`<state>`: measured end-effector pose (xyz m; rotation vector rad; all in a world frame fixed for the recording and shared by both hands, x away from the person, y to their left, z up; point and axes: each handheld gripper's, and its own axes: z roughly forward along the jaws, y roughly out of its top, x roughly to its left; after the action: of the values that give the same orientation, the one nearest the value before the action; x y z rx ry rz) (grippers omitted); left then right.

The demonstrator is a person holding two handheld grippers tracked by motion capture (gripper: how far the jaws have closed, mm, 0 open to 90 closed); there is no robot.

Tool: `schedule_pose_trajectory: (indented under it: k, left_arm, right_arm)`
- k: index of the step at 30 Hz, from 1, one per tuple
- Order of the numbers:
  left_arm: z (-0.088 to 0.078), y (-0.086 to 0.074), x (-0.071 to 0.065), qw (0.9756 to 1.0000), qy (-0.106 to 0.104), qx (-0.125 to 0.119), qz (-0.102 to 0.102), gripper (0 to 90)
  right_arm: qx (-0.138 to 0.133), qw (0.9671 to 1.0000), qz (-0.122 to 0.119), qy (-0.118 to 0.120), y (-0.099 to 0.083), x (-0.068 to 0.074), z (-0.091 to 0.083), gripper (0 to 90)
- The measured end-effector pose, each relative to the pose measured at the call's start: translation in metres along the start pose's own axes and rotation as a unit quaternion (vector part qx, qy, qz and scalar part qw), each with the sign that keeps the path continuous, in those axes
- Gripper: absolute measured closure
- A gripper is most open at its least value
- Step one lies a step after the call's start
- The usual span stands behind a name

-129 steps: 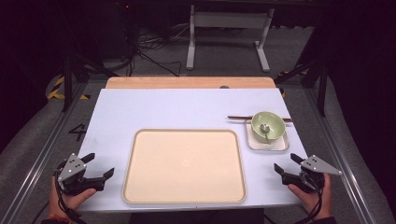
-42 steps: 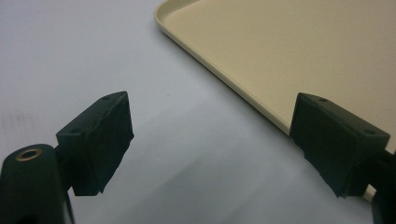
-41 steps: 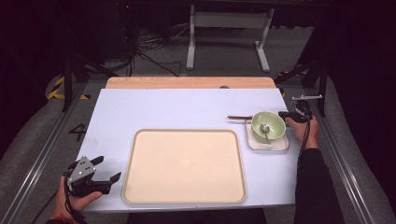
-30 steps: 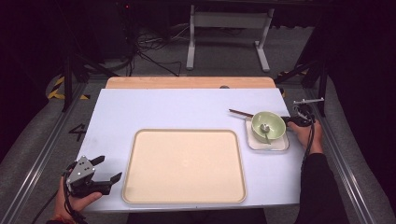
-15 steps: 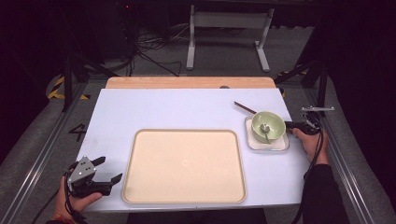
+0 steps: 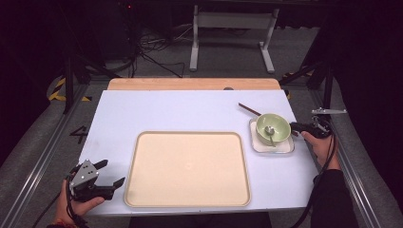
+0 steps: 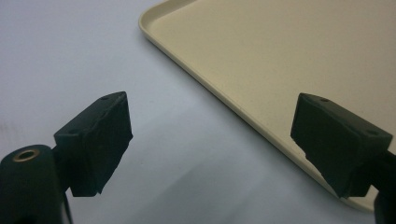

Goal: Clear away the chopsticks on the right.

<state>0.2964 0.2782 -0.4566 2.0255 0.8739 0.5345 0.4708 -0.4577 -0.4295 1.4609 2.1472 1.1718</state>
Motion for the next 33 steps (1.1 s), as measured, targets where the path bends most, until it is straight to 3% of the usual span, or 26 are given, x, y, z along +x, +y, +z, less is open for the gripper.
schedule_pose_trajectory:
  k: [11, 13, 15, 20, 28, 33]
  left_arm:
    - [0.001, 0.000, 0.000, 1.0000, -0.005, 0.002, -0.002, 13.2]
    - [0.001, 0.000, 0.000, 1.0000, -0.005, 0.002, -0.001, 13.1]
    - [0.002, 0.000, 0.000, 1.0000, -0.006, 0.003, -0.003, 13.0]
    - [0.003, -0.001, 0.000, 0.9999, -0.008, 0.007, -0.003, 12.8]
    - [0.002, -0.001, 0.000, 0.9999, -0.010, 0.005, 0.000, 12.8]
    - [0.002, -0.001, -0.001, 0.9999, -0.008, 0.006, 0.002, 12.8]
  right_arm:
    - [0.028, 0.9996, 0.007, 0.004, -0.003, -0.004, 0.002, 74.1]
    - [0.025, 0.9996, 0.010, 0.013, -0.005, -0.005, 0.004, 75.6]
    - [0.016, 0.9994, 0.018, 0.025, -0.006, -0.007, 0.005, 83.5]
    - [0.015, 0.9995, 0.014, 0.025, -0.006, -0.006, 0.006, 84.2]
    - [0.005, 0.9998, 0.014, 0.010, -0.004, -0.005, 0.001, 84.5]
    - [-0.026, 0.9996, 0.014, -0.006, -0.001, -0.003, -0.009, 84.5]
